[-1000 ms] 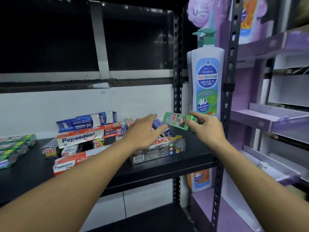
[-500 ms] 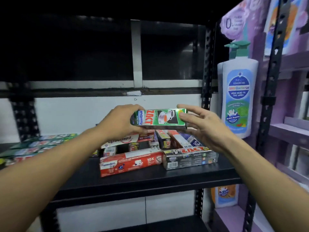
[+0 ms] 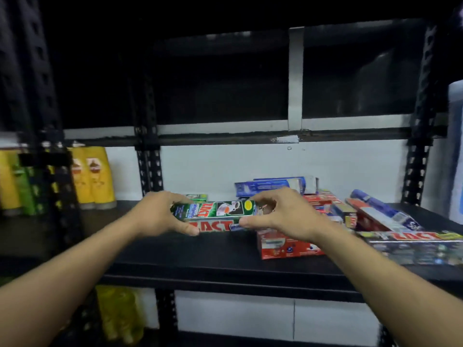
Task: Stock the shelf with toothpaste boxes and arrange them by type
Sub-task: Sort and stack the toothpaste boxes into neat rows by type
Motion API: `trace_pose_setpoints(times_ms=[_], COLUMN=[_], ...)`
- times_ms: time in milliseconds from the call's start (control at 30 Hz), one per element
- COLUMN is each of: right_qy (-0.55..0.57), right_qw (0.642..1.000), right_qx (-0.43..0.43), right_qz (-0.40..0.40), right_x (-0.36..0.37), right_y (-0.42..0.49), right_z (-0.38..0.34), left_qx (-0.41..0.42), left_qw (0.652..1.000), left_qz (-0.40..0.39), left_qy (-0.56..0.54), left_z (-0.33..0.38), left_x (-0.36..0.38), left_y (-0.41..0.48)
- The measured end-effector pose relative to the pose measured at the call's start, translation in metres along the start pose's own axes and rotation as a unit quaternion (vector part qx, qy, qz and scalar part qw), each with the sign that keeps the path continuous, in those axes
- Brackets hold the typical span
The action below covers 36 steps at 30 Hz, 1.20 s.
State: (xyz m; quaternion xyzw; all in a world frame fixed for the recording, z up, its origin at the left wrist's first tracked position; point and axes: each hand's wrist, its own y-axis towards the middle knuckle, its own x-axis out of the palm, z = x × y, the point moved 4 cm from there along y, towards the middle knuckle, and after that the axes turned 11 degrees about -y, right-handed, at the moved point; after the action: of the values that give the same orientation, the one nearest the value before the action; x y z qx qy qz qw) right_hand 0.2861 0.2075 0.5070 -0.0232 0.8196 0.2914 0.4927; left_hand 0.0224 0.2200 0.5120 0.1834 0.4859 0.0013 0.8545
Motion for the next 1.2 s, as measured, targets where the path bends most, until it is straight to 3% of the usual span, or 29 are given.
trace_pose_setpoints(times_ms=[100,233,400,467,633,867,1200], right_qy=[0.004,0.027,0.075,0.080,0.105,0.215,0.199], right_qw=[1.000,0.999,0.994,0.993,0.989,0.954,0.972], right_qx=[-0.013,-0.002,0.060,0.079,0.095,0.167,0.113], right_qz=[-0.023,-0.039,-0.043,-0.039,0.048,0.124,-0.047], right_x=[0.036,0.075,0.117,0.125,0.139,0.152,0.163], right_y=[0.019,0.040,0.063,0.068,0.071,0.070,0.075], right_z=[-0.022,-0.046,-0.046,-0.044,-0.050,-0.028,-0.045], left_qx=[-0.072,-0.140,-0.167,-0.159,-0.135,-0.158,-0.162], left_qw=[0.997,0.989,0.953,0.944,0.945,0.900,0.906], left_qz=[-0.022,0.006,0.079,0.130,0.202,0.286,0.281], left_qy=[-0.004,-0.042,-0.241,-0.259,-0.219,-0.289,-0.272], left_z=[-0.043,-0.091,-0.121,-0.129,-0.147,-0.170,-0.180], left_x=[-0.007,-0.013,-0.001,-0.001,0.001,0.001,0.007], left_y=[-0.013,-0.022,-0.015,-0.009,0.005,0.017,0.019])
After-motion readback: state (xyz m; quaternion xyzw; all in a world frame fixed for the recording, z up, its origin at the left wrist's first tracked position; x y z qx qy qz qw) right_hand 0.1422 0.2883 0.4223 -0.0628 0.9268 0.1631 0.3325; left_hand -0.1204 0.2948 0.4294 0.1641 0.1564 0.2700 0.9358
